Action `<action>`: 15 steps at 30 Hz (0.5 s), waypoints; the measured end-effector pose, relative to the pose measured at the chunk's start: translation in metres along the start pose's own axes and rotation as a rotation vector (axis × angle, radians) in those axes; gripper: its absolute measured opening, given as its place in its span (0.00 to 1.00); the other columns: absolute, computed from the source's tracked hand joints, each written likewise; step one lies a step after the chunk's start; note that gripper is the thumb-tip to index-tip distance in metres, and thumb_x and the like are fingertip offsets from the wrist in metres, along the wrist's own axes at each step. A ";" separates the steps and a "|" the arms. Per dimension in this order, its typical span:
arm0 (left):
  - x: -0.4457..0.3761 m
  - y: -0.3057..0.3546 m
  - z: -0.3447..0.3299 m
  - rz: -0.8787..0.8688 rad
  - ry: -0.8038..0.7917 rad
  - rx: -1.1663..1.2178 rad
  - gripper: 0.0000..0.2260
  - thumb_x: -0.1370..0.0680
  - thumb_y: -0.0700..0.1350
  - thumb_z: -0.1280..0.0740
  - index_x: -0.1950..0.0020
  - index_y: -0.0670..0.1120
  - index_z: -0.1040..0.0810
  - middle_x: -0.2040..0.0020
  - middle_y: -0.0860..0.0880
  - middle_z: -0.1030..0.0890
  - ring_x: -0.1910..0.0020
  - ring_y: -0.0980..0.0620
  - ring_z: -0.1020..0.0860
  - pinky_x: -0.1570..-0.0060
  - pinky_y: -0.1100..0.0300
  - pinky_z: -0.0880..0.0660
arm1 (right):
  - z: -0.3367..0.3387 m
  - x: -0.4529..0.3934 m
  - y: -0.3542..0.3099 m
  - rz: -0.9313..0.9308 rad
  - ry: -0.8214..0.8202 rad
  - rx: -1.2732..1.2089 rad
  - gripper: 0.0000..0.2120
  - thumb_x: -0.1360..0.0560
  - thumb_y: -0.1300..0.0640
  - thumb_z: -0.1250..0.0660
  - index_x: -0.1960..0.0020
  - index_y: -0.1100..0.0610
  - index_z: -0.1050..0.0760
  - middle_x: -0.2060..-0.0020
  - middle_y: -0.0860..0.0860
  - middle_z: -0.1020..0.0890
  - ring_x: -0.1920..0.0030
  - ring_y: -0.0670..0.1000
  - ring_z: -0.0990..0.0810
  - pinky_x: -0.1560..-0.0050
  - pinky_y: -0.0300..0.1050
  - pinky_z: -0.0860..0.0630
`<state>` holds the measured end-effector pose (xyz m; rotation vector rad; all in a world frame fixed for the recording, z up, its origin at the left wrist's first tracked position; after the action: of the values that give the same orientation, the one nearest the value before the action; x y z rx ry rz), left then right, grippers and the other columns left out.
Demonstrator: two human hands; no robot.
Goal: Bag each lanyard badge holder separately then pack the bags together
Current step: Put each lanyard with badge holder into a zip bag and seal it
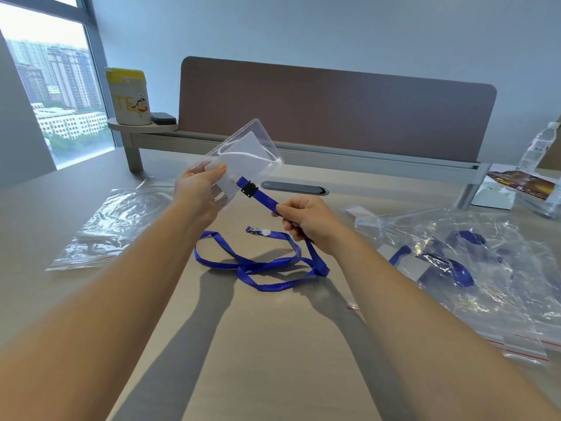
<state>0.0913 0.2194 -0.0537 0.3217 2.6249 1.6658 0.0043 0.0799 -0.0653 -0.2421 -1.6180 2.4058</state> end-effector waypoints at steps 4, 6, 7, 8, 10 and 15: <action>-0.003 -0.002 0.005 0.023 0.000 -0.003 0.08 0.24 0.38 0.36 0.47 0.48 0.28 0.48 0.45 0.27 0.45 0.45 0.27 0.47 0.50 0.26 | -0.007 -0.003 0.003 -0.044 -0.002 -0.052 0.15 0.21 0.56 0.45 0.46 0.64 0.24 0.69 0.50 0.27 0.71 0.46 0.33 0.70 0.34 0.34; -0.006 -0.001 0.010 0.020 0.028 -0.002 0.08 0.24 0.39 0.36 0.46 0.48 0.29 0.47 0.45 0.27 0.44 0.45 0.27 0.46 0.50 0.25 | -0.012 -0.003 0.005 -0.099 -0.055 -0.098 0.14 0.21 0.63 0.46 0.42 0.67 0.27 0.66 0.52 0.26 0.69 0.46 0.32 0.67 0.35 0.33; -0.008 -0.001 0.013 0.017 0.045 0.001 0.09 0.23 0.39 0.36 0.45 0.48 0.29 0.46 0.45 0.27 0.43 0.45 0.27 0.46 0.50 0.25 | -0.013 -0.002 0.006 -0.120 -0.083 -0.092 0.14 0.23 0.67 0.47 0.41 0.68 0.29 0.64 0.53 0.26 0.67 0.46 0.31 0.65 0.36 0.31; -0.010 -0.001 0.015 0.015 0.059 0.009 0.10 0.23 0.39 0.37 0.43 0.48 0.29 0.45 0.45 0.27 0.43 0.45 0.27 0.46 0.50 0.25 | -0.014 -0.002 0.007 -0.136 -0.109 -0.073 0.16 0.24 0.70 0.48 0.39 0.68 0.30 0.61 0.54 0.25 0.66 0.47 0.30 0.63 0.36 0.30; -0.012 0.000 0.018 0.013 0.072 0.031 0.11 0.23 0.39 0.37 0.42 0.48 0.29 0.44 0.45 0.27 0.43 0.45 0.27 0.45 0.49 0.25 | -0.015 -0.001 0.010 -0.157 -0.155 -0.018 0.16 0.24 0.71 0.47 0.37 0.67 0.31 0.56 0.56 0.24 0.64 0.46 0.28 0.62 0.37 0.28; -0.013 0.000 0.022 0.007 0.086 0.064 0.07 0.23 0.39 0.37 0.47 0.48 0.30 0.44 0.45 0.27 0.44 0.46 0.27 0.44 0.49 0.25 | -0.012 -0.003 0.018 -0.151 -0.123 0.109 0.12 0.23 0.66 0.41 0.42 0.67 0.26 0.65 0.52 0.23 0.70 0.46 0.30 0.68 0.35 0.31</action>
<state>0.1063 0.2364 -0.0647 0.2671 2.7468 1.6359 0.0086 0.0831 -0.0865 0.0466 -1.4886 2.4246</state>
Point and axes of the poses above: each hand's wrist, its own x-axis away from the middle knuckle, its own z-axis out of the back of the hand, y = z × x, the point moved 8 cm from there along -x, towards the middle knuckle
